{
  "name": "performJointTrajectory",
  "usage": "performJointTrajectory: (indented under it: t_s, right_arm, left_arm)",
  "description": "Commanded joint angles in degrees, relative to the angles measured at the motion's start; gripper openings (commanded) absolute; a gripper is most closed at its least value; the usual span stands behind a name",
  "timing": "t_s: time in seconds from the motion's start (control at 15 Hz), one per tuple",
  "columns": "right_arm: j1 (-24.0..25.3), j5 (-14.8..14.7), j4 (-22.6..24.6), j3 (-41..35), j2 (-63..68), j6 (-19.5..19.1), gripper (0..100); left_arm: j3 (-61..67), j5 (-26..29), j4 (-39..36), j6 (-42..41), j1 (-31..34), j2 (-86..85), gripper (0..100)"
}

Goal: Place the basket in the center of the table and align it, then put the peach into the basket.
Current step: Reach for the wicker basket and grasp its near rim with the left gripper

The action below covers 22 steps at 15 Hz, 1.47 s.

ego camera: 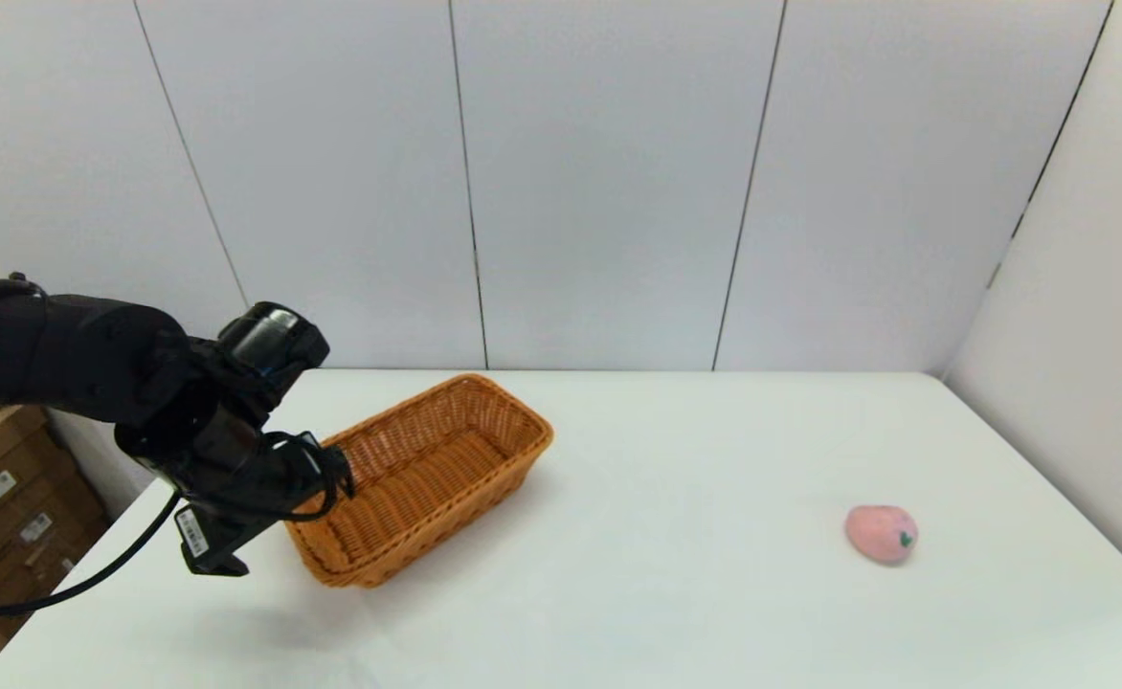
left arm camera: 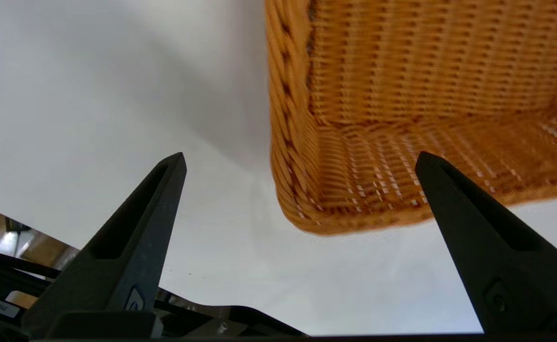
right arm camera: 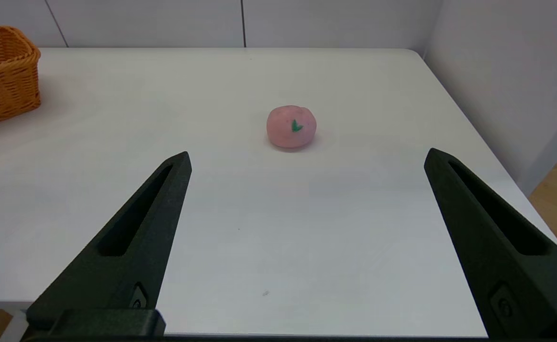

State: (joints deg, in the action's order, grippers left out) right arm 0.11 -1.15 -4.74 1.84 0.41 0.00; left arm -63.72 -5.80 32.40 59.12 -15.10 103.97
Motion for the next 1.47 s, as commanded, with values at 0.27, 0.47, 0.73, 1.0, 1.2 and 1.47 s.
performJointTrajectory:
  t_s: [0.27, 0.47, 0.73, 1.0, 1.2, 1.47]
  right_arm:
    - [0.1, 0.1, -0.1, 0.0, 0.0, -0.1, 100]
    - [0.1, 0.1, -0.1, 0.0, 0.0, -0.1, 100]
    - [0.0, 0.2, -0.1, 0.0, 0.2, -0.1, 100]
    - [0.1, 0.2, -0.1, 0.0, 0.3, -0.1, 100]
    - [0.0, 0.2, -0.1, 0.0, 0.3, -0.1, 100]
    - [0.0, 0.3, -0.1, 0.0, 0.4, -0.4, 100]
  left_arm:
    - [-0.9, 3.8, -3.7, -1.5, 4.3, 11.2, 100]
    - [-0.9, 5.4, -4.5, -1.8, 5.7, 13.5, 100]
    - [-0.8, 6.6, -4.5, -3.5, 6.0, 15.1, 0]
    - [-0.9, 8.1, -5.0, -4.2, 6.1, 15.5, 0]
    - [-1.0, 9.1, -5.4, -4.2, 6.2, 15.6, 0]
    - [-1.3, 13.3, -5.9, -4.3, 7.1, 15.3, 0]
